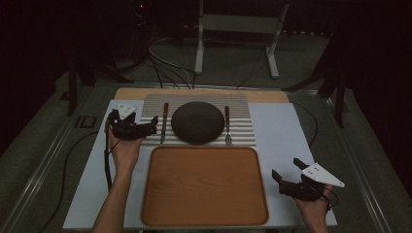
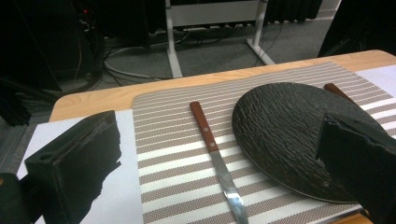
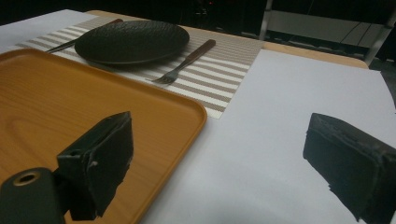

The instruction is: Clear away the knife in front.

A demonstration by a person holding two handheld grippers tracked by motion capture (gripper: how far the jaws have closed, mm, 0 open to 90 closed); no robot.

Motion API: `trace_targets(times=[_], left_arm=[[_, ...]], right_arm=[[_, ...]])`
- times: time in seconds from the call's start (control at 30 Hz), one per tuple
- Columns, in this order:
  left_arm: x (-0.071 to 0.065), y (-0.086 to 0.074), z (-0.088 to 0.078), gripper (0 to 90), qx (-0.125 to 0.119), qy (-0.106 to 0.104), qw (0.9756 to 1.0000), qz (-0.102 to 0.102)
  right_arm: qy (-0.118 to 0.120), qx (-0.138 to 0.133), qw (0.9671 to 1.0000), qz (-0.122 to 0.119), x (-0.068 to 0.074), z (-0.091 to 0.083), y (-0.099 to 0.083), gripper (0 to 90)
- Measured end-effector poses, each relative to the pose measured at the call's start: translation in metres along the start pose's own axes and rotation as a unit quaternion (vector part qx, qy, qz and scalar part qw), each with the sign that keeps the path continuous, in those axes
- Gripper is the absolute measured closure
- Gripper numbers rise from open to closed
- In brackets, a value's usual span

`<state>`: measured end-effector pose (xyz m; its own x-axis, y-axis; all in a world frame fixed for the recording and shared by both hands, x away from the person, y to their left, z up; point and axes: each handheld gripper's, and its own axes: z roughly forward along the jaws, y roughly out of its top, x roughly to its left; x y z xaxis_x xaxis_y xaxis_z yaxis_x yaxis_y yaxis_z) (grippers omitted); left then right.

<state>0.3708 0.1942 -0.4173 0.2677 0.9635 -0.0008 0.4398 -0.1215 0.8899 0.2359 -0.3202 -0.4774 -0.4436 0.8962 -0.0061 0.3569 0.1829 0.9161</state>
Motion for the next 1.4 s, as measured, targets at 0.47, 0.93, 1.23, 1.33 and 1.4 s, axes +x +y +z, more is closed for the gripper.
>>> trace_targets(times=[0.47, 0.93, 1.23, 1.33, 1.4], left_arm=[[0.004, 0.001, 0.014, 0.4, 0.010, 0.004, 0.9999, -0.002], [0.006, 0.008, 0.033, 0.3, 0.013, 0.005, 0.9998, -0.015], [0.004, 0.010, 0.046, 0.3, 0.021, 0.007, 0.9995, -0.021], [0.004, 0.010, 0.050, 0.3, 0.024, 0.007, 0.9995, -0.021], [0.003, 0.010, 0.053, 0.3, 0.026, 0.008, 0.9993, -0.024]], right_arm=[[-0.001, 0.001, 1.0000, -0.001, 0.000, 0.000, 0.000, 8.6], [-0.001, 0.000, 1.0000, -0.002, 0.000, 0.000, 0.000, 8.6], [0.000, 0.000, 1.0000, 0.000, -0.001, 0.000, 0.000, 8.6], [0.000, 0.000, 1.0000, -0.001, -0.001, 0.000, 0.000, 8.6], [0.000, 0.000, 1.0000, 0.000, -0.001, 0.000, 0.000, 8.6]])
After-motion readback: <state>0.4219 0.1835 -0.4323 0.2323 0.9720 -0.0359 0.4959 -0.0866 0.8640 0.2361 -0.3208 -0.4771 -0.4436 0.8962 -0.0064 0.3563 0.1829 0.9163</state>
